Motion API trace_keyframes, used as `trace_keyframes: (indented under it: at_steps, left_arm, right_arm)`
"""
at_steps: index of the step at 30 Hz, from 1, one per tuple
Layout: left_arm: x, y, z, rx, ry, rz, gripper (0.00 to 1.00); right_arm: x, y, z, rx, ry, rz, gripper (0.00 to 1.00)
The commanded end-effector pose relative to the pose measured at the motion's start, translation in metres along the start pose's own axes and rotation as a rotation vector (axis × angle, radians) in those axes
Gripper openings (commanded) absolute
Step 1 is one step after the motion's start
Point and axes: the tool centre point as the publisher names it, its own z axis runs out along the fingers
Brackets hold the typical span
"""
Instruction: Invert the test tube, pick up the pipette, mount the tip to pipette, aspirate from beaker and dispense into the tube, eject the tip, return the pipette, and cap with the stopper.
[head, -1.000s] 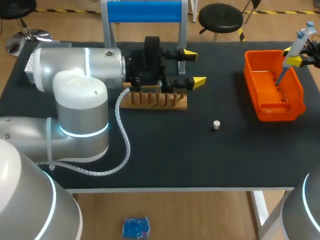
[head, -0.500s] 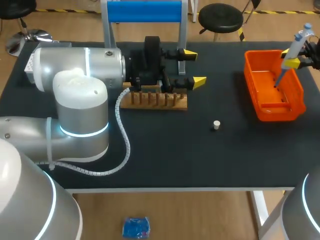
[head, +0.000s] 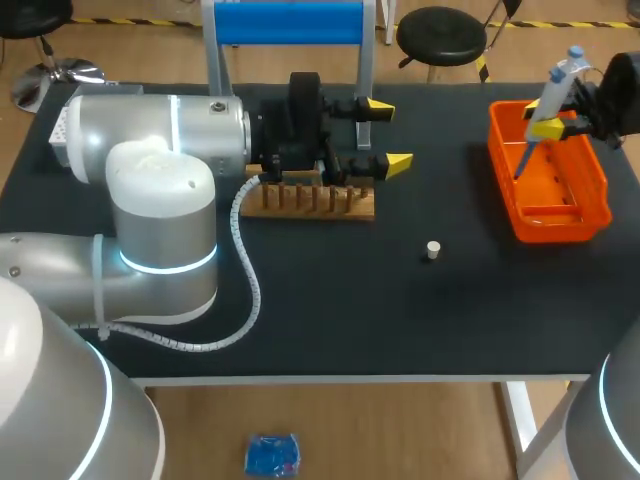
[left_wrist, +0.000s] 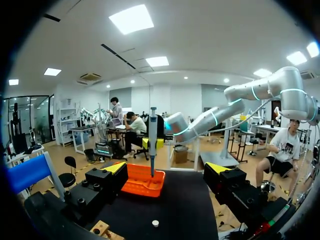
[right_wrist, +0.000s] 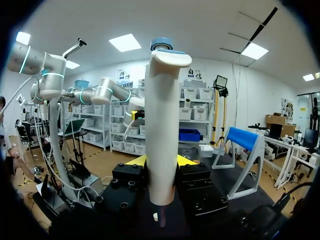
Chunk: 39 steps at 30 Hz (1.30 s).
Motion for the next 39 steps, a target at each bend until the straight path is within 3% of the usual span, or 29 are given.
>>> trace_keyframes:
  at_steps: [1, 12, 18, 39]
  left_arm:
    - [0.001, 0.001, 0.002, 0.004, -0.005, 0.001, 1.00]
    - [0.001, 0.001, 0.002, 0.004, -0.005, 0.001, 1.00]
    - [0.001, 0.001, 0.002, 0.004, -0.005, 0.001, 1.00]
    - [0.001, 0.001, 0.002, 0.004, -0.005, 0.001, 1.00]
  right_arm:
    - [0.010, 0.008, 0.040, 0.028, -0.103, 0.001, 0.00]
    - [0.011, 0.009, 0.101, 0.014, -0.108, 0.014, 0.00]
    - [0.013, 0.007, 0.120, -0.010, -0.105, 0.019, 0.00]
    - [0.017, 0.008, 0.127, -0.020, -0.090, 0.014, 0.00]
